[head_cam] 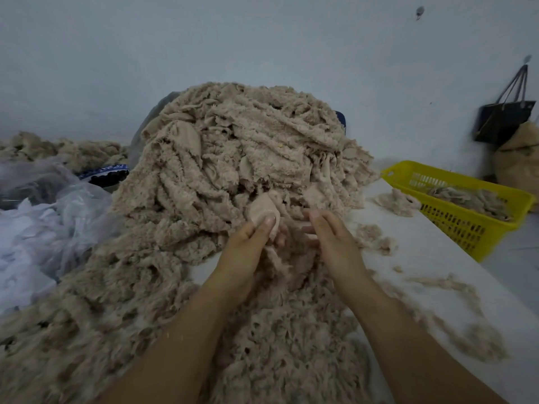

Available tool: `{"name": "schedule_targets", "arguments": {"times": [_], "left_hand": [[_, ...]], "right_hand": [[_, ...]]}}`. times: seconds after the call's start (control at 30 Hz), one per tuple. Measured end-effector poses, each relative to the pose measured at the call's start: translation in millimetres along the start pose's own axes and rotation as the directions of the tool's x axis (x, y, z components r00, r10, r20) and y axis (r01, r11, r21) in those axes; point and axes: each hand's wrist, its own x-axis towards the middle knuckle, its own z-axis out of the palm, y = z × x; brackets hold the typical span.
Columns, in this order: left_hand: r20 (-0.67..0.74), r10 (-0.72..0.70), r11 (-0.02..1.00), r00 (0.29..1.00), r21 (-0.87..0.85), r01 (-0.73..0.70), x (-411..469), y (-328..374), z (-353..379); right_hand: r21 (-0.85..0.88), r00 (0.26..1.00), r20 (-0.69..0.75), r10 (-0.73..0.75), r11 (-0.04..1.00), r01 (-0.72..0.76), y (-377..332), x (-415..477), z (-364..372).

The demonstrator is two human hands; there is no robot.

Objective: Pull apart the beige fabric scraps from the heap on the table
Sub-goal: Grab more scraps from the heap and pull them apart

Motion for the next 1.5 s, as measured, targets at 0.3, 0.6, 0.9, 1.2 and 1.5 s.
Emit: {"name": "schedule_targets", "arguments": {"times": [0.3, 0.6, 0.9, 1.2, 1.5], "left_hand": [[0.340, -0.068, 0.949, 0.938, -0.269, 0.167, 0.8, 9.5, -4.1], [-0.264, -0.167, 0.830, 0.950, -0.558, -0.009, 10.3, 21.3, -24.6], [-0.330, -0.201, 0.672, 0.922, -0.731, -0.116, 13.0, 21.4, -37.8], [-0.250, -0.033, 0.984, 0.968, 0.164, 0.076, 7.7, 10.2, -20.0], [-0.048, -0.084, 0.950, 0.995, 0.298, 0.095, -1.1, -3.2, 0.4]], "right_hand": [[-0.189, 0.984, 0.171, 0.040, 0.982, -0.007, 11.0, 0.1, 9.7], [0.563, 0.879, -0.170, 0.445, 0.776, -0.284, -2.8, 19.5, -16.0], [0.806, 0.844, -0.113, 0.524, 0.546, -0.231, -11.7, 18.3, -23.0], [0.897, 0.927, 0.030, 0.374, 0.400, -0.190, -5.1, 18.6, -22.5], [0.262, 0.953, 0.292, 0.077, 0.952, -0.157, -9.6, -5.9, 5.8]]}}
